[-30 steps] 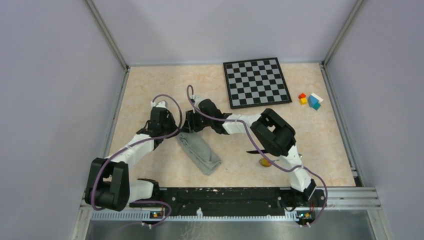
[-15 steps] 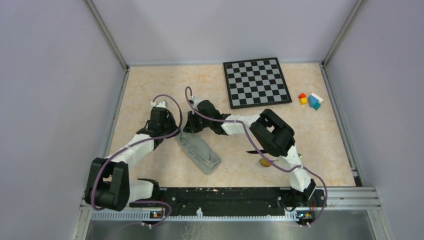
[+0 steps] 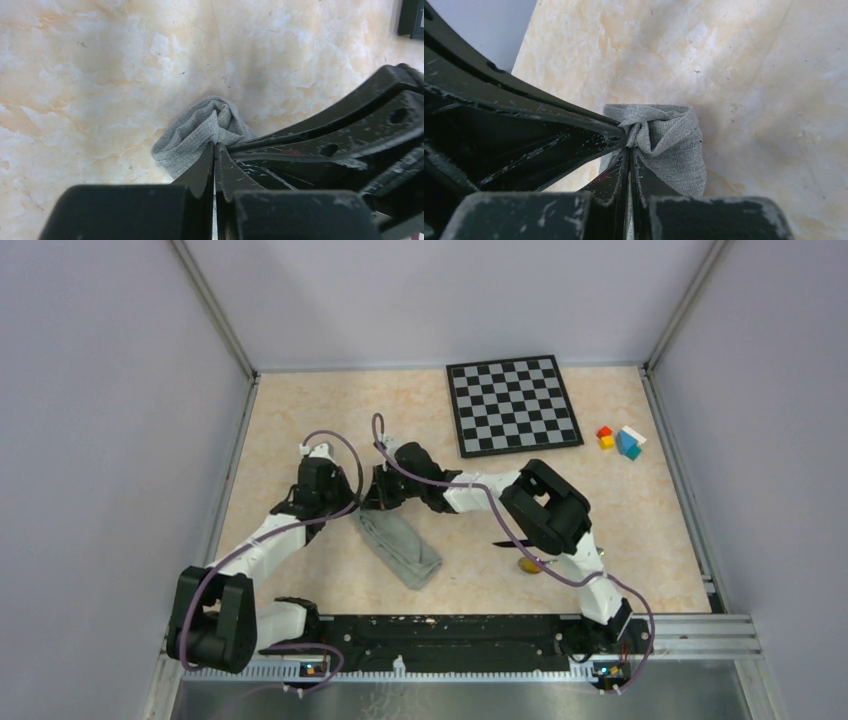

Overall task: Fold the napkin into a case and place the utensils inside
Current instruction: Grasp the top corner of the smaller rectangle folded napkin from the folded napkin.

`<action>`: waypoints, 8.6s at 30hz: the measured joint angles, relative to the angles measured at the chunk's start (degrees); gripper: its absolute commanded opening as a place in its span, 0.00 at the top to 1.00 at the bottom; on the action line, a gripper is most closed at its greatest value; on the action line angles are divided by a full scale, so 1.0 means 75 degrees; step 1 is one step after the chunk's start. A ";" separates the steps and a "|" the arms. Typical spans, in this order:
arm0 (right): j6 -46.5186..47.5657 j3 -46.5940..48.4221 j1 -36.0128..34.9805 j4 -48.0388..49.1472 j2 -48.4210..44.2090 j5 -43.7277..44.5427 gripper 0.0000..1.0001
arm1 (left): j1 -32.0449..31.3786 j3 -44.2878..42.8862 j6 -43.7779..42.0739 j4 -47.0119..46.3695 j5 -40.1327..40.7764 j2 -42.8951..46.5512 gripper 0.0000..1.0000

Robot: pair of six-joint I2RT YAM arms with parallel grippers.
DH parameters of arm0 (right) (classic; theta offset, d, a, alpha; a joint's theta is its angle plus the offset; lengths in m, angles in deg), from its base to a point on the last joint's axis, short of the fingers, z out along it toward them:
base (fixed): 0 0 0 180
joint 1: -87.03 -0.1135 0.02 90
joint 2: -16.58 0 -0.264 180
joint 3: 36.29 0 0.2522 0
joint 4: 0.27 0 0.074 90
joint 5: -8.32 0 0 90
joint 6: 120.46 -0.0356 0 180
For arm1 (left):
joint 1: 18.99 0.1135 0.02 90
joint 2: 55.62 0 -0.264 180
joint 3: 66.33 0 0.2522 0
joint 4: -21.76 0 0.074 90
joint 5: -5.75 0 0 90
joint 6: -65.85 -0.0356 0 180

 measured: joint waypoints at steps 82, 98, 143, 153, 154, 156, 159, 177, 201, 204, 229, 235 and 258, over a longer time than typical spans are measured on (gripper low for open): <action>0.0058 0.1040 0.0233 -0.1690 0.0469 -0.0399 0.99 | 0.2084 0.1215 0.1177 -0.0163 -0.2192 -0.0108 0.66; 0.0379 0.1737 -0.0119 -0.1836 0.1014 0.0017 0.98 | 0.2092 0.1180 0.1239 -0.0976 -0.2509 -0.0694 0.61; 0.0341 0.0600 -0.0003 -0.1985 -0.0047 -0.0338 0.90 | 0.1918 0.0629 0.0924 0.0283 -0.2862 0.0256 0.73; 0.0251 0.0568 0.0032 -0.1993 -0.0256 -0.0507 1.00 | 0.1918 0.0647 0.0927 0.1174 -0.2343 0.0924 0.66; 0.0242 0.0560 0.0032 -0.1973 -0.0256 -0.0527 1.00 | 0.1918 0.0653 0.0927 0.1221 -0.2311 0.0950 0.68; 0.0192 0.0560 0.0032 -0.1970 -0.0254 -0.0562 1.00 | 0.1918 0.0659 0.0950 0.1279 -0.2282 0.0968 0.72; 0.0131 0.0560 0.0029 -0.1903 -0.0239 -0.0597 1.00 | 0.1918 0.0667 0.0988 0.1326 -0.2229 0.0968 0.75; -0.0015 0.0714 -0.0093 -0.1679 0.0373 -0.0740 1.00 | 0.1918 0.1384 0.1355 0.0717 -0.2253 0.0358 0.84; -0.0087 0.0796 -0.0323 -0.1221 0.0653 -0.0548 0.91 | 0.1938 0.1413 0.1148 0.0880 -0.2011 0.0813 0.67; 0.0012 0.0796 -0.0332 -0.1667 0.0449 -0.0551 0.82 | 0.1941 0.1411 0.1145 0.1072 -0.1915 0.1008 0.69; 0.0930 0.1813 -0.0221 -0.2833 0.0790 0.0289 1.00 | 0.1932 0.1411 0.1189 0.0093 -0.2422 0.0117 0.74; 0.0860 0.1920 -0.0242 -0.2702 0.0868 0.0157 1.00 | 0.1932 0.1381 0.1209 -0.0111 -0.2477 -0.0047 0.75; -0.0851 0.0638 -0.0017 -0.0350 0.0874 -0.1116 0.83 | 0.1932 0.1151 0.1011 0.1329 -0.2087 0.1393 0.66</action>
